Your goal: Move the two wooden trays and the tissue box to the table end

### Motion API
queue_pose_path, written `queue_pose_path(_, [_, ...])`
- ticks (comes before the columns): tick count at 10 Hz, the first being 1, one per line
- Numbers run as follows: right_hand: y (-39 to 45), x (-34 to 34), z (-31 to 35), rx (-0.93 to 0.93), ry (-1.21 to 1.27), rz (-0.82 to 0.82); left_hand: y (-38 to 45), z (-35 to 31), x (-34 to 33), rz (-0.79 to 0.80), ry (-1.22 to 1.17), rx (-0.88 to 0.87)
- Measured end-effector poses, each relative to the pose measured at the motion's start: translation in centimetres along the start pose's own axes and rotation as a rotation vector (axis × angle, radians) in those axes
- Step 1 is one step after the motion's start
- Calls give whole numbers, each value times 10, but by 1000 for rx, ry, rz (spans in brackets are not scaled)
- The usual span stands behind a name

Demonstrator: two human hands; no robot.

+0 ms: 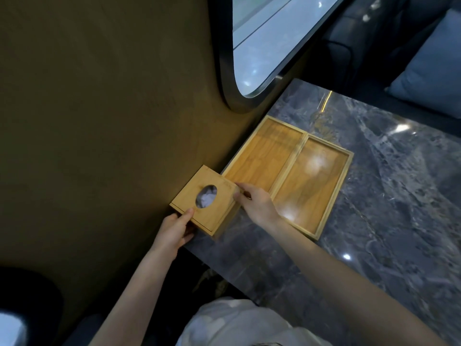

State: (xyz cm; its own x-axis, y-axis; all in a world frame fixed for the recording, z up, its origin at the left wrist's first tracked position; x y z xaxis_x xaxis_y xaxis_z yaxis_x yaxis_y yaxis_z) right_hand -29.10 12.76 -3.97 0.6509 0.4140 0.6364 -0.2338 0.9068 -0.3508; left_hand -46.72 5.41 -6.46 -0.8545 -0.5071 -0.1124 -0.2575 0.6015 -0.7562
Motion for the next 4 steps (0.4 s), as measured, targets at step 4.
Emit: queue_pose_path(4, [-20, 61, -6, -144, 419, -332, -55, -65, -21, 123, 1046, -184])
Point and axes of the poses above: each hand's wrist, its own y-axis towards the middle knuckle, its own x-axis out of the back of the hand, z = x × y, the point moved 7 cm from there along y, towards the middle knuckle, and after that the axes turned 14 degrees about -y, right-handed, at the moved point
